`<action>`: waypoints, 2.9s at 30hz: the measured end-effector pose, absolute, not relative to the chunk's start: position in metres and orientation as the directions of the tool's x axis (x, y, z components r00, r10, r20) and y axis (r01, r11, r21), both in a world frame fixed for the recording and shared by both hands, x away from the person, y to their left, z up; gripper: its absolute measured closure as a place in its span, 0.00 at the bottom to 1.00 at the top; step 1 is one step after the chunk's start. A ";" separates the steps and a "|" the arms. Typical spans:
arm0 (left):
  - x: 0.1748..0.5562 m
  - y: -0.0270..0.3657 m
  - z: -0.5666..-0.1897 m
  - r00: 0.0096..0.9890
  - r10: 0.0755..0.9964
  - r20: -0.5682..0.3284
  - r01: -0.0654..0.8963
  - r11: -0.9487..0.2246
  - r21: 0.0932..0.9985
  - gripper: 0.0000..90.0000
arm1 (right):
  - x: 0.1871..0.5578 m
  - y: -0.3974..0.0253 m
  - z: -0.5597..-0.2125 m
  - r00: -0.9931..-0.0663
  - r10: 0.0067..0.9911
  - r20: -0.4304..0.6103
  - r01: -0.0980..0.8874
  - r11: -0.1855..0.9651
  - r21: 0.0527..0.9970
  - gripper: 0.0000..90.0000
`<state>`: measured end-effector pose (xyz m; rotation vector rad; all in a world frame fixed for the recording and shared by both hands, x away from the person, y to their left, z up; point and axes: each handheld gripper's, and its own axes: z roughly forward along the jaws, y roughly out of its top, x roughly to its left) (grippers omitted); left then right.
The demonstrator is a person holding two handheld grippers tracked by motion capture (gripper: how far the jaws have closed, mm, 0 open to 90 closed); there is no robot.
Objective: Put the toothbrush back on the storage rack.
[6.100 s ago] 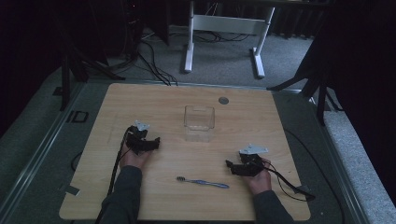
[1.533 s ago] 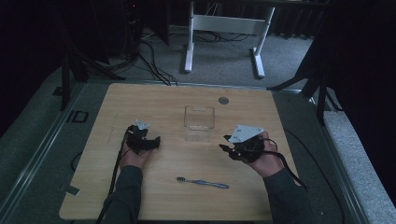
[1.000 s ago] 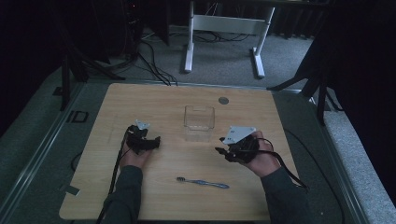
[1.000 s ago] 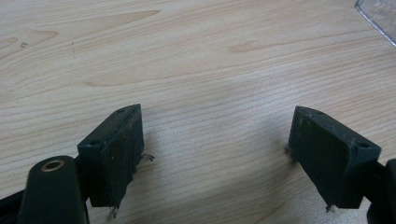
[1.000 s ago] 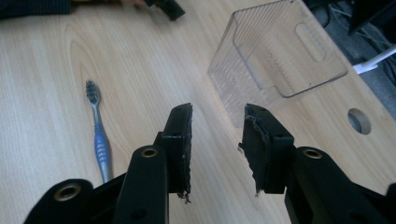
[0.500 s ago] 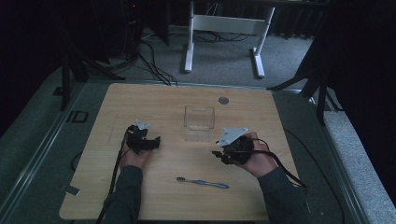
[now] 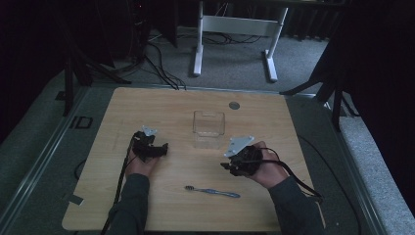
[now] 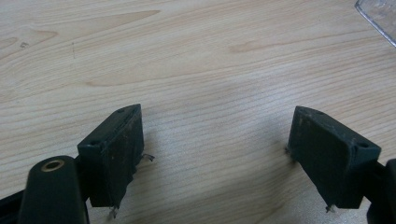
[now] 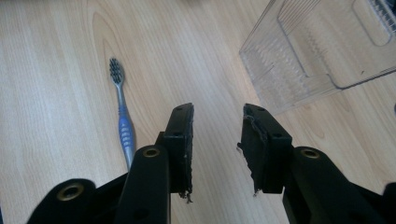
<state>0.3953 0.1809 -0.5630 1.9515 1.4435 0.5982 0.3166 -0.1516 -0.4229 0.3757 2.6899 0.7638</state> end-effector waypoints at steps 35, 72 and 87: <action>0.395 0.181 -0.563 0.297 0.955 -0.009 0.669 -0.201 0.716 0.21 | 0.320 -0.136 -0.442 -0.948 0.260 -0.185 0.156 0.883 0.443 0.73; 0.395 0.181 -0.563 0.297 0.955 -0.009 0.669 -0.201 0.715 0.21 | 0.320 -0.117 -0.447 -0.971 0.194 -0.137 0.135 0.927 0.350 0.71; 0.395 0.181 -0.563 0.297 0.955 -0.009 0.669 -0.201 0.716 0.21 | 0.321 -0.107 -0.449 -0.979 0.163 -0.119 0.118 0.941 0.318 0.71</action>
